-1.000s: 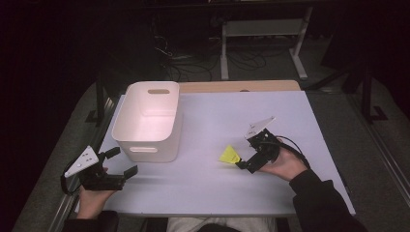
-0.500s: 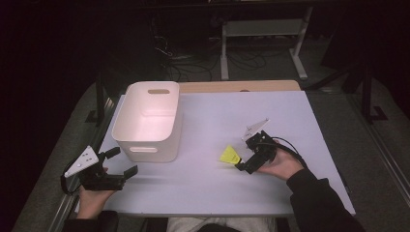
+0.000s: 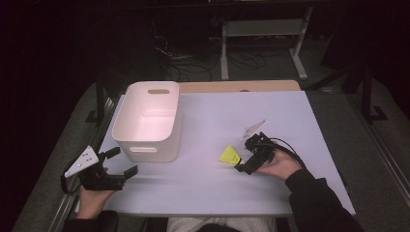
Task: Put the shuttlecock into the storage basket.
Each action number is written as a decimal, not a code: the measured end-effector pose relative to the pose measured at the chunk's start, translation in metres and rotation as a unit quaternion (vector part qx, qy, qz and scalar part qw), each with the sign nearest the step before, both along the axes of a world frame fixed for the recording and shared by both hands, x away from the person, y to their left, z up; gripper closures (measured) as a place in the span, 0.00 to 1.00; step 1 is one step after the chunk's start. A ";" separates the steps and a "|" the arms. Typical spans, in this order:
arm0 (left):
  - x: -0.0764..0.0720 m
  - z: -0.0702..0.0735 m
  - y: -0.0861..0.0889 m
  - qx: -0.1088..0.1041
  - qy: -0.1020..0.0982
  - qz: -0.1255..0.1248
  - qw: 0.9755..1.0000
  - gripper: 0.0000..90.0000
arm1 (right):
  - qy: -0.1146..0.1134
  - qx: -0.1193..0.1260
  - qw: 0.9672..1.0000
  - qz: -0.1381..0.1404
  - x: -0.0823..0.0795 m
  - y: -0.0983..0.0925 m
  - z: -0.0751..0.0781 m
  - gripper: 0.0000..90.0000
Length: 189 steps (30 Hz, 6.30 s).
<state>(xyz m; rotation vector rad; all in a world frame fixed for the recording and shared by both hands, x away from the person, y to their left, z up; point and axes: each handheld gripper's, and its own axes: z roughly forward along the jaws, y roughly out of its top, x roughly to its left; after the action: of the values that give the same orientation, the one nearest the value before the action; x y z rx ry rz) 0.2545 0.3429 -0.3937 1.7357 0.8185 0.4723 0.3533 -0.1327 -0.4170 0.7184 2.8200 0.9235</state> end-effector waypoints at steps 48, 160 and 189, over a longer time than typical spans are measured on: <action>0.000 0.000 0.000 0.002 0.000 -0.001 1.000 0.00 | 0.034 -0.021 0.999 0.021 0.001 0.000 -0.010 0.70; 0.000 0.000 0.000 0.000 0.000 -0.001 1.000 0.00 | -0.038 0.017 0.996 0.078 0.016 0.033 0.104 0.70; 0.000 0.000 0.000 -0.002 0.000 -0.001 1.000 0.00 | -0.047 0.022 0.995 0.084 0.030 0.049 0.119 0.70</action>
<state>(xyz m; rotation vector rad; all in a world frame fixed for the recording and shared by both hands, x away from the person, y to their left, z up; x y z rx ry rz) 0.2542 0.3427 -0.3938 1.7336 0.8165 0.4688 0.3832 -0.0833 -0.2982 0.4330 2.8187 1.0184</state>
